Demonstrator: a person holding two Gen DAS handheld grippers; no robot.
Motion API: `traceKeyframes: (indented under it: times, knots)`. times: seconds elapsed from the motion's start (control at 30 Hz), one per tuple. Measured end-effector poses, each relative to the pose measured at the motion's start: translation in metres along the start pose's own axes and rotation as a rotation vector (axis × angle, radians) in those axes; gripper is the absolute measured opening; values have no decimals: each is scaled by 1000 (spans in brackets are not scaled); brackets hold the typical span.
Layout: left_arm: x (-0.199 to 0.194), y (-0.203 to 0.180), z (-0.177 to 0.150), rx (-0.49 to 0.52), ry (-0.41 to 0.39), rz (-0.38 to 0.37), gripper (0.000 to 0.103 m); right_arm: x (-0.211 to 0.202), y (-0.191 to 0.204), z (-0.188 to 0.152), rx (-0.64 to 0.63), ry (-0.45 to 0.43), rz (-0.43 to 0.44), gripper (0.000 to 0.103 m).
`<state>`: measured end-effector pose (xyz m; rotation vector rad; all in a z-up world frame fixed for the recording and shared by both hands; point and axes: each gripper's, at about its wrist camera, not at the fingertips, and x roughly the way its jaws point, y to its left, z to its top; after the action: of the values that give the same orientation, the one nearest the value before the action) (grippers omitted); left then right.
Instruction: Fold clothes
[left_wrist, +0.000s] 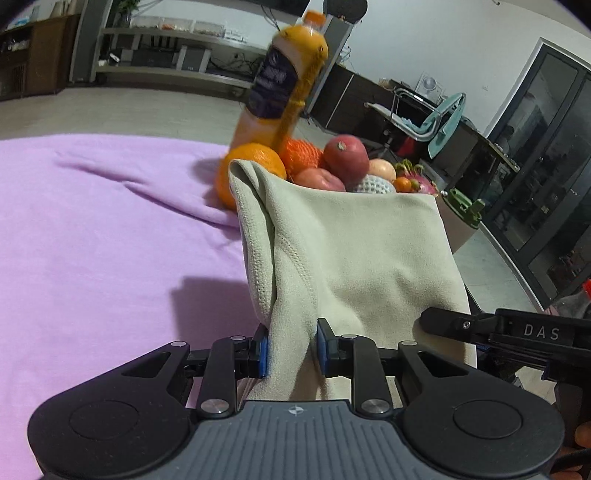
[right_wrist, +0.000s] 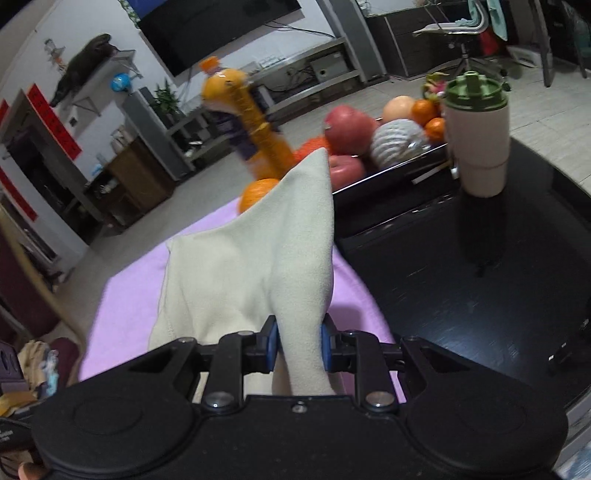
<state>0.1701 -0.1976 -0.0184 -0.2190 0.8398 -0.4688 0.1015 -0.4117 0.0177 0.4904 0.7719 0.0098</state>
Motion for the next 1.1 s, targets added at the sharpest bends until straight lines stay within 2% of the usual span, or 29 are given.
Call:
traceKeyframes:
  times: [0.07,0.1,0.17,0.2,0.27,0.3,0.33,0.4,0.5,0.53,0.57,0.6,0.63,0.77,0.83,0.93,1.0,1.1]
  knots:
    - [25,-1,0,7,29,17,29,6,-7,1,-6,6,-33,22]
    - [40,1,0,18,54,65,37,8,-11,1,-9,9,-50,23]
    - [66,14,-2,3,107,155,40,14,-18,2,-15,14,-83,33]
    - [63,25,-3,-45,108,134,48,17,-22,3,-18,17,-99,39]
    - [48,41,-6,-125,91,88,48,22,-29,4,-24,23,-132,40]
    - [39,43,-7,-120,77,93,41,25,-33,4,-27,26,-149,42]
    - [28,39,-9,-84,56,116,40,28,-36,5,-30,29,-165,51]
    - [10,30,-15,-11,17,132,38,34,-43,6,-36,35,-198,58]
    - [-4,16,-22,42,8,99,34,36,-49,0,-35,54,-227,58]
    - [-7,9,-25,65,7,90,31,35,-48,-5,-31,64,-230,52]
    - [-7,2,-29,91,7,91,30,34,-48,-9,-27,75,-234,45]
    - [-7,-6,-32,116,7,93,28,33,-48,-14,-23,85,-237,26]
    - [-4,-12,-36,142,14,95,24,32,-48,-18,-20,95,-240,15]
    - [17,-20,-54,204,90,144,24,27,-48,-36,-5,135,-253,15]
    - [27,-20,-63,230,127,177,30,25,-48,-45,3,155,-259,15]
    - [21,-27,-62,240,182,216,30,22,-48,-59,14,186,-269,16]
    - [12,-31,-64,243,199,232,30,17,-47,-67,25,187,-261,21]
    - [-6,-38,-73,240,194,252,39,1,-42,-75,59,109,-190,33]
